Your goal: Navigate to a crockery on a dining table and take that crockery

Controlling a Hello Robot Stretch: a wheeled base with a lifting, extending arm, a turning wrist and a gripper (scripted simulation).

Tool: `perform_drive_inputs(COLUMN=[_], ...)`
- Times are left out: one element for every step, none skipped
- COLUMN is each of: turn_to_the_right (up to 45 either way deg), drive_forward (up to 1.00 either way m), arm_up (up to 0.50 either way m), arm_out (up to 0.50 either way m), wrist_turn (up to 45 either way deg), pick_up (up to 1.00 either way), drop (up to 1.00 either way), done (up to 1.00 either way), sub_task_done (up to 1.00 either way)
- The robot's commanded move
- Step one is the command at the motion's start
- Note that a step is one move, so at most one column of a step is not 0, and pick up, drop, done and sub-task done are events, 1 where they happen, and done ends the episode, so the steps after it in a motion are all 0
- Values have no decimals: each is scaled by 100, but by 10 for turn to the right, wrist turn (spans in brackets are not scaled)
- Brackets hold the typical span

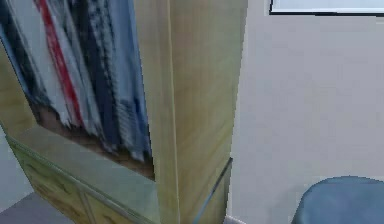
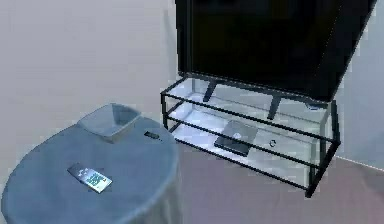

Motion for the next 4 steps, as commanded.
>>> perform_drive_inputs(turn_to_the_right=[-180,0,0,0], drive_forward=[0,0,0,0], arm_up=[0,50,38,0], arm_out=[0,0,0,44], wrist_turn=[0,0,0,0], pick_up=[0,0,0,0], drop=[0,0,0,0], done=[0,0,0,0], sub_task_done=[0,0,0,0])
